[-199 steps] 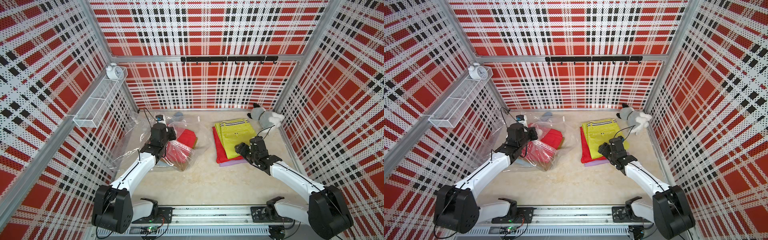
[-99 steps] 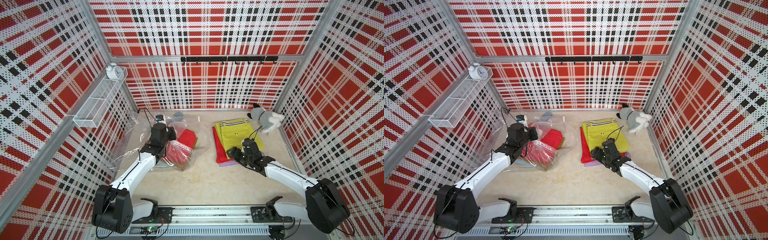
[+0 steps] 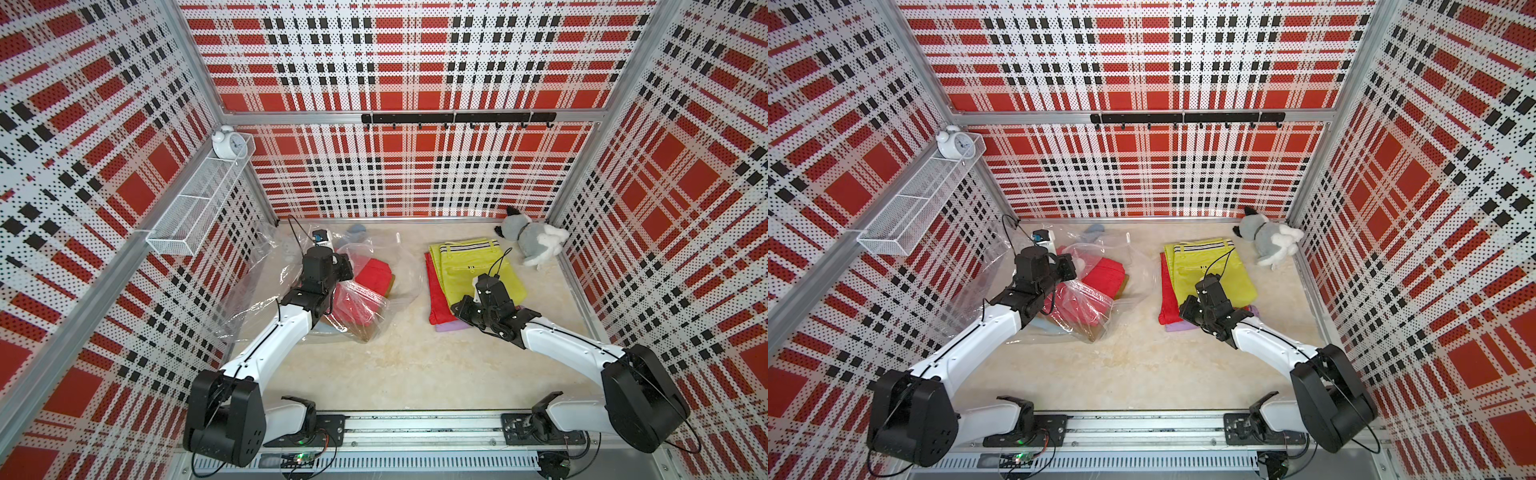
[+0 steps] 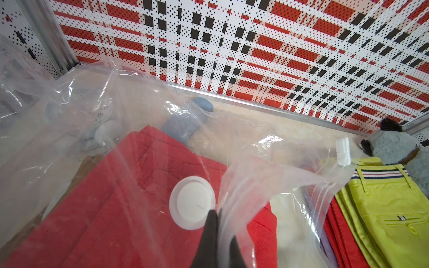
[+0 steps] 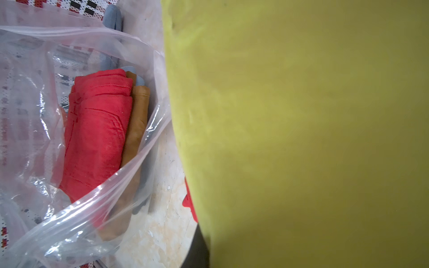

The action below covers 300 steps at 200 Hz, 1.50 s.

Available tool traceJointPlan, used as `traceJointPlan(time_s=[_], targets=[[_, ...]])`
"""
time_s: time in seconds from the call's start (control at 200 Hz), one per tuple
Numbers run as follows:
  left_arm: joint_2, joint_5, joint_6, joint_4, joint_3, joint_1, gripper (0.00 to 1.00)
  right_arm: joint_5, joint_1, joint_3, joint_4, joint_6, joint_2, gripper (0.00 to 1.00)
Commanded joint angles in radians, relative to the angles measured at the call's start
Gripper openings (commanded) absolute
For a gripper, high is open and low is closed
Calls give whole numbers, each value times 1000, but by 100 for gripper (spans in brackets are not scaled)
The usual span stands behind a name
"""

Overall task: Take the trousers out of the vacuum bag
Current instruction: Place the trousers at the center of the board.

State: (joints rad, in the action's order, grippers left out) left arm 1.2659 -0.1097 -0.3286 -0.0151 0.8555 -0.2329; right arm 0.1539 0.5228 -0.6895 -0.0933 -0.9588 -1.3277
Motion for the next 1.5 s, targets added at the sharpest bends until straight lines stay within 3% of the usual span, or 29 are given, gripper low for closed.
traceJointPlan(time_s=[0.0, 0.581, 0.852, 0.962, 1.162, 1.228, 1.498], targets=[[0, -7, 8, 2, 31, -6, 0, 20, 10, -78, 10, 29, 13, 2], [-4, -3, 17, 4, 26, 3, 0, 34, 10, -285, -63, 74, 12, 3], [-8, -7, 17, 2, 19, 4, 0, 90, 28, -200, -1, 0, -34, 7], [-4, -8, 19, 3, 20, 4, 0, 129, 43, -172, -15, -8, -62, 15], [7, -4, 18, 5, 23, 6, 0, 226, 56, -171, -131, 93, -121, 51], [11, 0, 17, 7, 23, 6, 0, 228, 61, -196, -207, 158, -125, 58], [10, 0, 16, 6, 32, 6, 0, 220, 62, -294, -450, 390, -20, 67]])
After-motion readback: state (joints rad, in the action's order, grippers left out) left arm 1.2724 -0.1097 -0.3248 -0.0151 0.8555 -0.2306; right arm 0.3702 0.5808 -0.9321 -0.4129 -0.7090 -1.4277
